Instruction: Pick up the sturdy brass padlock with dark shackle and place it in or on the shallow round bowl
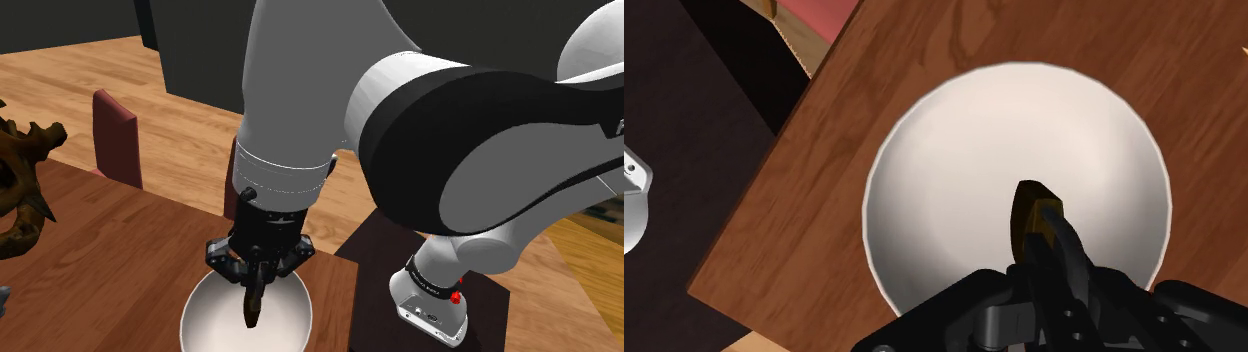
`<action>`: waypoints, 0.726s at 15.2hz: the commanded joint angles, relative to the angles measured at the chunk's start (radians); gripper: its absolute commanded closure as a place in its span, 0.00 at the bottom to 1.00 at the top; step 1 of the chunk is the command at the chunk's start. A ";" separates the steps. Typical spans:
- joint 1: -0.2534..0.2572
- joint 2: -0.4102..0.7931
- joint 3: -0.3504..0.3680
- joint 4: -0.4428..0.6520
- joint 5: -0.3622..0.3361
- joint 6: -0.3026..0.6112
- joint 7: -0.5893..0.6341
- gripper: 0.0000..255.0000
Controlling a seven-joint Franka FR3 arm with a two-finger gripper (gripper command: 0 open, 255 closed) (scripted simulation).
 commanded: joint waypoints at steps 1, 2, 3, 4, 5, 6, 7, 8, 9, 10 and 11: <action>0.001 0.005 0.008 -0.029 0.005 0.034 -0.005 1.00; 0.001 0.005 0.008 -0.029 0.005 0.034 -0.005 1.00; 0.001 0.005 0.008 -0.029 0.005 0.034 -0.005 1.00; 0.001 0.005 0.008 -0.029 0.005 0.034 -0.005 1.00; 0.001 0.005 0.008 -0.029 0.005 0.034 -0.005 1.00; 0.001 0.005 0.008 -0.029 0.005 0.034 -0.005 1.00; 0.001 0.005 0.008 -0.029 0.005 0.034 -0.005 1.00; 0.001 0.005 0.008 -0.029 0.005 0.034 -0.005 1.00; 0.001 0.006 0.008 -0.029 0.005 0.034 -0.005 1.00; 0.001 0.006 0.008 -0.029 0.005 0.034 -0.005 0.00; 0.001 0.006 0.008 -0.029 0.005 0.034 -0.005 0.00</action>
